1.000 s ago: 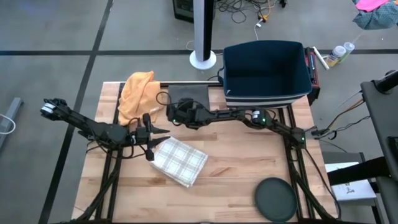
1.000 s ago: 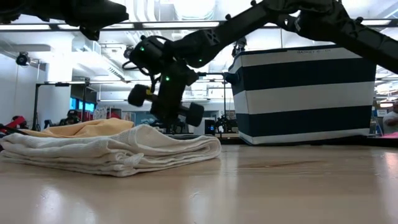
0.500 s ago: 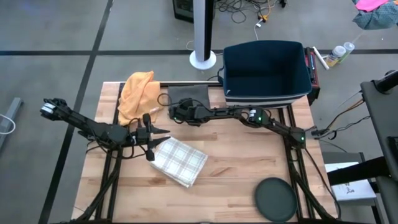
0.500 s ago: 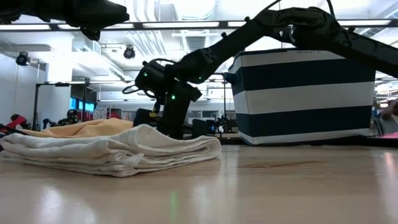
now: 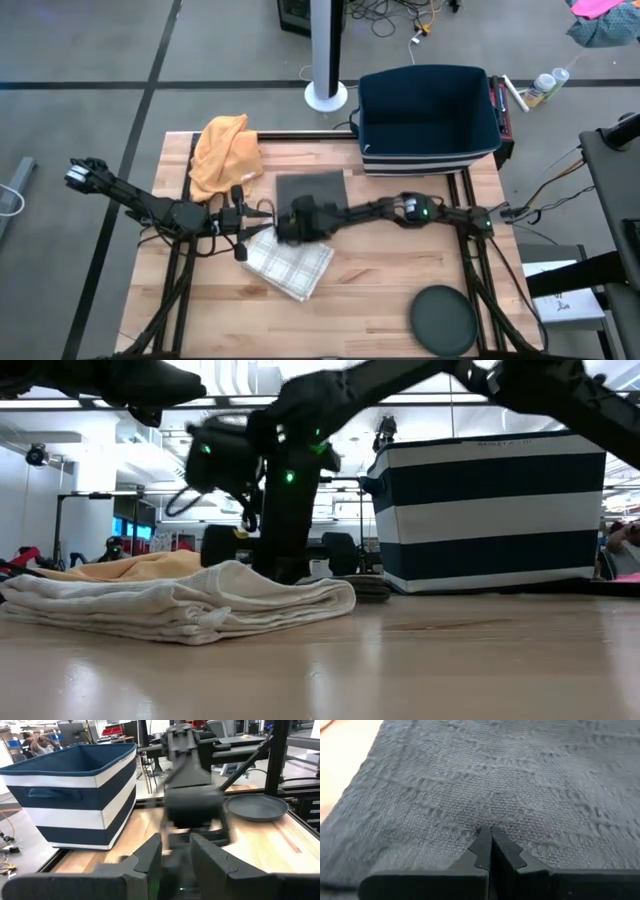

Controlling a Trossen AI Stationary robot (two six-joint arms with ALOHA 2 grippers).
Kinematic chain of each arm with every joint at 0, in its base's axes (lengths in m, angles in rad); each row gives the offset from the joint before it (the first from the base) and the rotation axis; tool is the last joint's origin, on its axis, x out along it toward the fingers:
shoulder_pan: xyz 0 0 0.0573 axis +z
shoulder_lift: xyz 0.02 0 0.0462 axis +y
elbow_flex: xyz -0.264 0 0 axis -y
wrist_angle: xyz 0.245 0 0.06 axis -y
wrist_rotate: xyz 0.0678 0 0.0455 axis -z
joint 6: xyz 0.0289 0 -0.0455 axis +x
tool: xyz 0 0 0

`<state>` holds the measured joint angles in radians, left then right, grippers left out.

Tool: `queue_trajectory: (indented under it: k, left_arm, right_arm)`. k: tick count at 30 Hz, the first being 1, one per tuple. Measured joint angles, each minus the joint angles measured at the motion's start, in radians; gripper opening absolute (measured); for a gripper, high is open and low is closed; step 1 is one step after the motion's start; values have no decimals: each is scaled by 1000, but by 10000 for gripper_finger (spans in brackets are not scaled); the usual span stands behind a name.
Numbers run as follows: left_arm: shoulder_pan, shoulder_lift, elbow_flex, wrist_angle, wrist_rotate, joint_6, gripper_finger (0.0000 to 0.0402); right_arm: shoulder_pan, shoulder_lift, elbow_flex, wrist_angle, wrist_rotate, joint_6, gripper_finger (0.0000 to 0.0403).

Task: Fold kitchen towel into neat rectangle
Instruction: Move the gray towel to the center, then stack the white patterned towel on top of the gray towel

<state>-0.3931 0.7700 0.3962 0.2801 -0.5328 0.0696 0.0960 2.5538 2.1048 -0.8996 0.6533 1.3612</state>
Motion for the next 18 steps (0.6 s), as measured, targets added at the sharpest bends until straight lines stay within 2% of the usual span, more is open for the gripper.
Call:
queue_trajectory:
  k: [7,11,13,18]
  left_arm:
    - [-25,-9,0,-15,1,-7,94]
    - [-70,-32,11,-15,14,6,94]
    - [-97,-46,19,-10,41,17,94]
    - [-170,-68,33,-13,73,46,94]
  right_arm:
    - [130,-45,-4,-153,-53,79,0]
    - [169,-95,-9,-248,-88,64,0]
    - [186,-131,-9,-250,-76,3,0]
    - [251,-214,-6,-193,-60,-265,0]
